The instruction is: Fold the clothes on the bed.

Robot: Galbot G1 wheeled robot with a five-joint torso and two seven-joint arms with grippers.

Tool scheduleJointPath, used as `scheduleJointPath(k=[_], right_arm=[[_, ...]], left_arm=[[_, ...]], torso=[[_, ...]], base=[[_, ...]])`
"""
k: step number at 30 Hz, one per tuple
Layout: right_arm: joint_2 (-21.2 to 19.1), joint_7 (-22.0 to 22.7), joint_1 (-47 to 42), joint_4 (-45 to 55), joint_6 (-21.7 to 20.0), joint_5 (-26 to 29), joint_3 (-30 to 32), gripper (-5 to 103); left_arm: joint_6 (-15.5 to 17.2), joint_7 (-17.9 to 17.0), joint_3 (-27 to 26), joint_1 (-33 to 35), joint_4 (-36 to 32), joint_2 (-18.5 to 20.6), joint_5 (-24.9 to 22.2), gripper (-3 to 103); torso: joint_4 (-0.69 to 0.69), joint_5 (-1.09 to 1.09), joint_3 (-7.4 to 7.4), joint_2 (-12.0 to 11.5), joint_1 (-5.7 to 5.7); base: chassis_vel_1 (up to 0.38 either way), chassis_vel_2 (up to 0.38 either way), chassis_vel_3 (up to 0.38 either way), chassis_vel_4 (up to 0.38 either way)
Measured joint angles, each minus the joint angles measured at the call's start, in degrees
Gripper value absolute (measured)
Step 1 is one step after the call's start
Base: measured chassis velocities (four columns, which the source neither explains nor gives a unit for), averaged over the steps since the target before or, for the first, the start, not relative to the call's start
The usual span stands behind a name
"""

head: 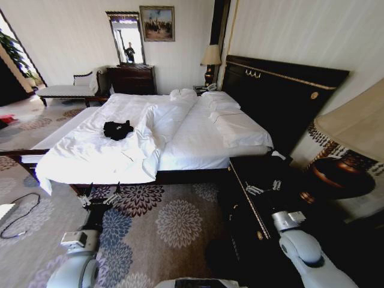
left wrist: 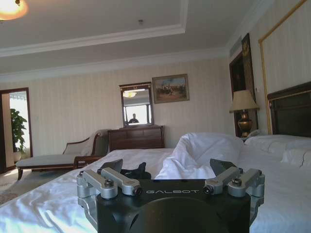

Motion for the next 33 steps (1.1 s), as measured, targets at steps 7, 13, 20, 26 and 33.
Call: scheduleJointPath(k=[7, 13, 20, 26, 33], right_arm=[[-0.22, 0.02, 0.1, 0.82, -0.37, 1.26, 0.29, 100], [0.48, 0.0, 0.21, 0.45, 0.2, 1.04, 0.42, 100], [1.58, 0.03, 0.48, -0.05, 1.05, 0.01, 0.11, 100], [2.33, 0.04, 0.58, -0.65, 1.68, -1.3, -0.15, 100], [2.77, 0.1, 0.59, -0.81, 2.05, -1.86, -0.04, 100]], left_arm=[[-0.25, 0.27, -0.11, -0.27, -0.62, -0.19, -1.29, 100], [-0.59, 0.29, 0.06, -0.21, -0.62, -0.76, -0.79, 100], [-0.89, 0.34, -0.15, -0.45, -0.13, -1.11, -0.62, 100], [-1.13, 0.37, -0.15, -0.44, 0.0, -1.21, -0.48, 100], [-1.36, 0.4, -0.31, -0.63, 0.51, -1.22, -0.43, 100]], torso=[[0.0, 0.01, 0.0, 0.0, -0.01], [0.0, 0.01, -0.01, 0.0, -0.02], [0.01, 0.01, 0.0, 0.0, 0.0], [0.0, 0.01, 0.0, 0.0, 0.01], [0.01, 0.0, 0.0, 0.0, 0.01]], base=[[-0.075, 0.067, 0.059, -0.068], [-0.122, 0.119, 0.133, -0.129], [-0.185, 0.199, 0.204, -0.183], [-0.219, 0.211, 0.225, -0.223], [-0.187, 0.2, 0.201, -0.206]])
